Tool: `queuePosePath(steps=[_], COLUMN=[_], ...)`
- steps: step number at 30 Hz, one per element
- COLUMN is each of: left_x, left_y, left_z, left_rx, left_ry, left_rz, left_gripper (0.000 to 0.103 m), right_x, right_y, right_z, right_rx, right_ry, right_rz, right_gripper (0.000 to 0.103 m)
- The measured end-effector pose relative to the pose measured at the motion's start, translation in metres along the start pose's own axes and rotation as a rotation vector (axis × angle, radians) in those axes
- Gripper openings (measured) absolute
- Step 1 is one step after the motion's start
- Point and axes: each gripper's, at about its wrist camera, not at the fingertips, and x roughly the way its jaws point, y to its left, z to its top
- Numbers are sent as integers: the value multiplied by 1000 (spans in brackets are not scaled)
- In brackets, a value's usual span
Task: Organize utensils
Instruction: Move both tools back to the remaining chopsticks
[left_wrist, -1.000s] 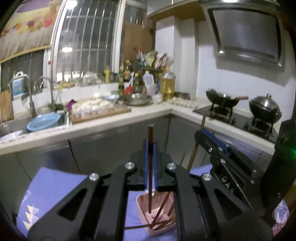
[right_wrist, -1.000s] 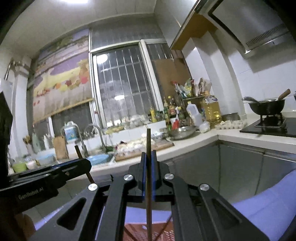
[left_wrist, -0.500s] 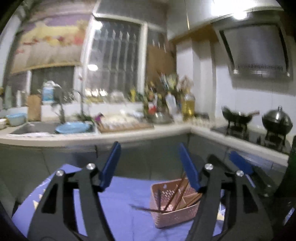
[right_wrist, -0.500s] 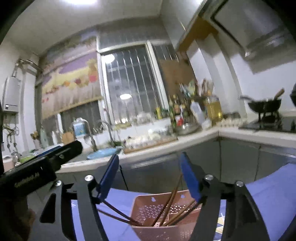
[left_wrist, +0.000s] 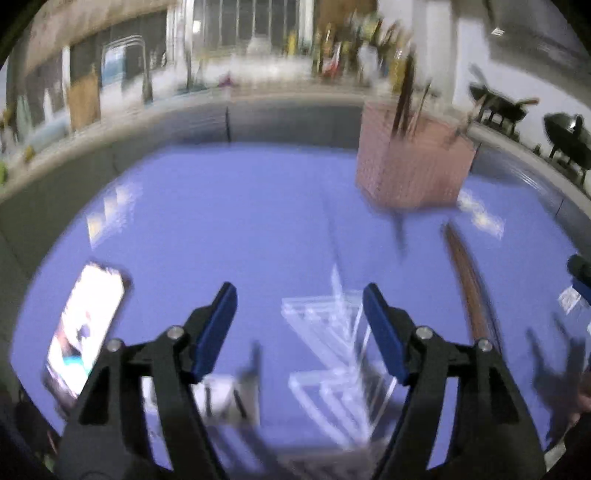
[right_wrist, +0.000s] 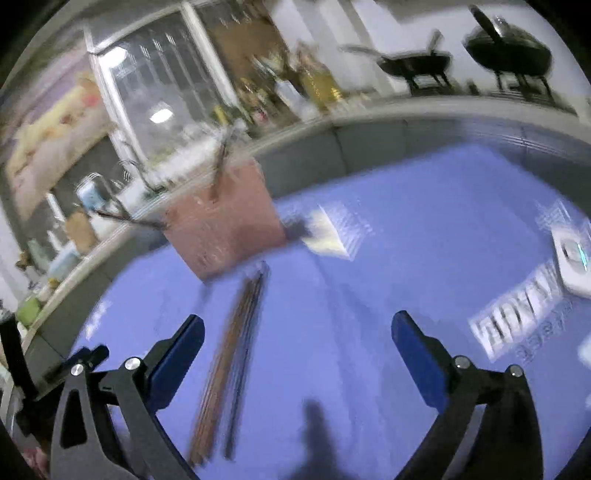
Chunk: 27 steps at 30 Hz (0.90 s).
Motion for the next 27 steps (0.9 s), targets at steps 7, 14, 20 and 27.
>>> queuePosePath(steps=[7,14,20,27], left_x=[5,8,10,5], left_y=[10,6,-3,-26], left_z=[-15,-11,-11,-6], left_rx=[-28,-27,-6,53], left_ry=[61,69,83,75], left_rz=[10,-9,-49,-110], left_gripper=[68,68,58,58], right_x=[12,9,29,46], right_y=[7,11,19,66], right_z=[-13,-10,-14,-32], right_rx=[-34,-48,-64,-271], right_ry=[70,28,198,332], right_rz=[-75,-71,2,83], right_gripper=[87,75,50,35])
